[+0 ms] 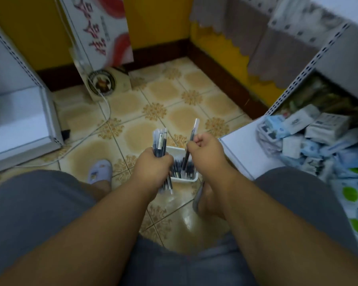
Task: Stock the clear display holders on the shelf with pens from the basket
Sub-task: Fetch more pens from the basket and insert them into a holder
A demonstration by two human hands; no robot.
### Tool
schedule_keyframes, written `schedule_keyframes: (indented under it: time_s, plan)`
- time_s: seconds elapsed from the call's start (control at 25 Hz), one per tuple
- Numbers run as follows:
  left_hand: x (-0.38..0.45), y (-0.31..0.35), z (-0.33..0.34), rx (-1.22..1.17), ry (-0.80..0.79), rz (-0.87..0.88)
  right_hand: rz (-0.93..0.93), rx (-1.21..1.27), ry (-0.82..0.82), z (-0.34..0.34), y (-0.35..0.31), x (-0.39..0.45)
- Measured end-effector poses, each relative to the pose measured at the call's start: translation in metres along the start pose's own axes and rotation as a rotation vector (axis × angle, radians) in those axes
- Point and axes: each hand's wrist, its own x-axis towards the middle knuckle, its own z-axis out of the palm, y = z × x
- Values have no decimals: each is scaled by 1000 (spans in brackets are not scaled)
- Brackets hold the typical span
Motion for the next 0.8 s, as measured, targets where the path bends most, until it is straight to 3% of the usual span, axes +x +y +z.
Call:
schedule_keyframes:
  time_s: [0.24, 0.4, 0.6, 0.8]
  plan:
    - [-71, 36, 9, -34, -153, 110, -46, 272, 174, -87, -62, -85]
    - [-101, 64, 41, -114, -340, 171, -74, 345, 342, -133, -79, -124]
    - [-124, 124, 88, -213, -584, 225, -143, 470, 575, -193, -94, -135]
    - [-130, 169, 154, -279, -731, 156, -168, 532, 771, -261, -91, -116]
